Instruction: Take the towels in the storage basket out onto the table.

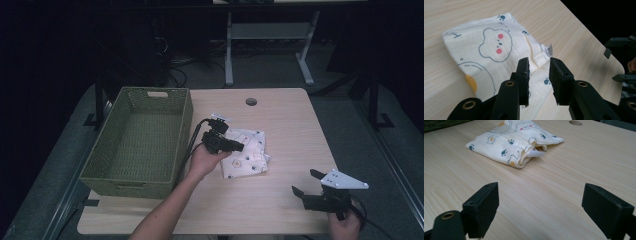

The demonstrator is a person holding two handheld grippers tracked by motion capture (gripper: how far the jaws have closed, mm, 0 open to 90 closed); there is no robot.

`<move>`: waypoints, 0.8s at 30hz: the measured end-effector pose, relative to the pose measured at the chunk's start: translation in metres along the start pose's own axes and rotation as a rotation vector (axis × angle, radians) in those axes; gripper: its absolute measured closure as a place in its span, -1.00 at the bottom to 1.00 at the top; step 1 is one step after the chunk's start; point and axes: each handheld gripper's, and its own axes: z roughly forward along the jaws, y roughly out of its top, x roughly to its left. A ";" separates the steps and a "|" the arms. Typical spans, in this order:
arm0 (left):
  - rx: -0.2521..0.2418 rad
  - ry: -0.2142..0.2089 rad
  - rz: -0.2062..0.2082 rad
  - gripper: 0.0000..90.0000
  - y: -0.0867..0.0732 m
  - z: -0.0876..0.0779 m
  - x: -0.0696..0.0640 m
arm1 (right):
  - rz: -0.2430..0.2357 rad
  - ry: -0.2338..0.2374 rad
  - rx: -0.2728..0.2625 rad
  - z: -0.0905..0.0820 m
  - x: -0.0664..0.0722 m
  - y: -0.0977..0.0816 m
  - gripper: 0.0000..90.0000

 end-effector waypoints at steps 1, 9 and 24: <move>-0.004 -0.007 0.001 0.53 -0.001 -0.002 -0.001 | -0.003 -0.002 0.002 0.000 0.000 0.000 -0.69; -0.011 -0.001 0.028 0.44 -0.010 -0.009 -0.007 | -0.012 -0.006 0.006 0.001 0.002 0.001 -0.69; -0.008 -0.009 0.067 0.26 -0.024 -0.019 -0.019 | -0.009 -0.007 0.003 0.002 0.001 0.001 -0.69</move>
